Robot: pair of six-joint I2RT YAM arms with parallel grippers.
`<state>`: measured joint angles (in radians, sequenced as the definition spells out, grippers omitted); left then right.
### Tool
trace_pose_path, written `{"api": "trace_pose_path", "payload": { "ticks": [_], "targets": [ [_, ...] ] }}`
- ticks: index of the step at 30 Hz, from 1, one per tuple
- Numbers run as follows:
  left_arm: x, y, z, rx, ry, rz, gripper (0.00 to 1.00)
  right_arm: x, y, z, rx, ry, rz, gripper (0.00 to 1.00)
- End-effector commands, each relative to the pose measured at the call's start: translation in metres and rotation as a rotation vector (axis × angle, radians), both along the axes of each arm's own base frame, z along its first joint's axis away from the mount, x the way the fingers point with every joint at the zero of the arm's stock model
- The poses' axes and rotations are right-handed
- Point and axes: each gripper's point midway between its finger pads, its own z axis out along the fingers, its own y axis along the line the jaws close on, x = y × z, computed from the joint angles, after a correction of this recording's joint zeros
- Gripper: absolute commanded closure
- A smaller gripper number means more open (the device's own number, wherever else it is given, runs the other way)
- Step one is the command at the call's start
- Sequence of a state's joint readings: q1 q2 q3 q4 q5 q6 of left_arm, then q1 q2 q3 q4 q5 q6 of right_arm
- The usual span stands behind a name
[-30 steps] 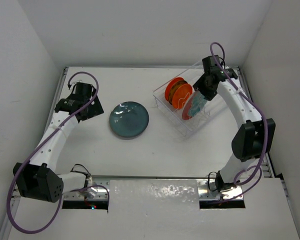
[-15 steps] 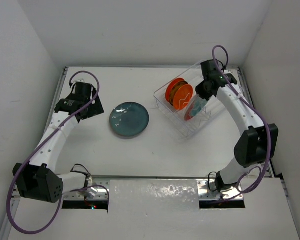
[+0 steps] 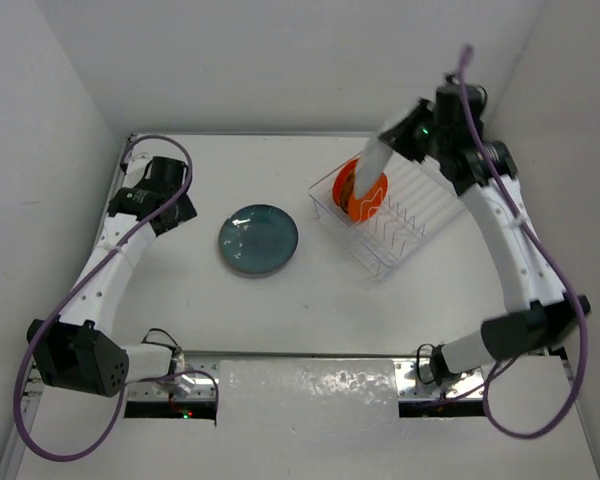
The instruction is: Unload the plates from the dish rack
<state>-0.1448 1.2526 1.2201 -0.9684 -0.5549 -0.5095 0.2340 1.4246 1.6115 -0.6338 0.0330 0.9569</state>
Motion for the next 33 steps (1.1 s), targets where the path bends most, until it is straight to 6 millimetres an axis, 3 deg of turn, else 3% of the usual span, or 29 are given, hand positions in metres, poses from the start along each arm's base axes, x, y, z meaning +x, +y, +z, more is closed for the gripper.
{"api": "trace_pose_path", "payload": {
  "ticks": [1,2,3,5,7,8,9,12,16,19,20,22,24,33],
  "targets": [
    [-0.023,0.04,0.028,0.093,-0.082,0.302,0.0,-0.004,0.142,0.12,-0.126,-0.516,0.679,1.0],
    [-0.027,0.042,0.029,0.091,-0.079,0.322,0.0,0.001,0.151,0.112,-0.249,-0.489,0.668,1.0],
    [-0.028,0.044,0.031,0.083,-0.09,0.339,0.0,-0.009,0.18,0.101,-0.342,-0.449,0.754,1.0],
    [-0.031,0.044,0.034,0.058,-0.117,0.358,0.0,-0.007,0.194,0.081,-0.48,-0.453,0.821,1.0],
    [-0.037,0.046,0.033,0.042,-0.129,0.383,0.0,-0.015,0.211,0.046,-0.623,-0.457,0.904,1.0],
    [-0.039,0.046,0.033,0.035,-0.138,0.389,0.0,-0.017,0.22,0.044,-0.665,-0.513,0.924,1.0],
    [-0.043,0.046,0.025,0.03,-0.123,0.389,0.0,-0.032,0.23,0.021,-0.77,-0.533,1.003,1.0],
    [-0.054,0.046,0.014,0.017,-0.124,0.388,0.0,-0.056,0.26,0.002,-0.909,-0.614,1.133,1.0],
    [-0.067,0.047,0.006,0.021,-0.107,0.388,0.0,-0.065,0.288,-0.028,-1.013,-0.631,1.215,1.0],
    [-0.072,0.048,0.003,0.029,-0.1,0.39,0.0,-0.068,0.297,-0.046,-1.039,-0.647,1.245,1.0],
    [-0.074,0.048,0.0,0.031,-0.094,0.389,0.0,-0.07,0.297,-0.064,-1.062,-0.632,1.273,1.0],
    [-0.075,0.048,-0.002,0.027,-0.104,0.381,0.0,-0.071,0.303,-0.07,-1.079,-0.669,1.27,1.0],
    [-0.079,0.048,-0.01,0.03,-0.09,0.374,0.0,-0.068,0.303,-0.095,-1.111,-0.654,1.288,1.0],
    [-0.081,0.049,-0.005,0.037,-0.118,0.367,0.0,-0.064,0.315,-0.138,-1.128,-0.602,1.34,1.0]
  ]
}}
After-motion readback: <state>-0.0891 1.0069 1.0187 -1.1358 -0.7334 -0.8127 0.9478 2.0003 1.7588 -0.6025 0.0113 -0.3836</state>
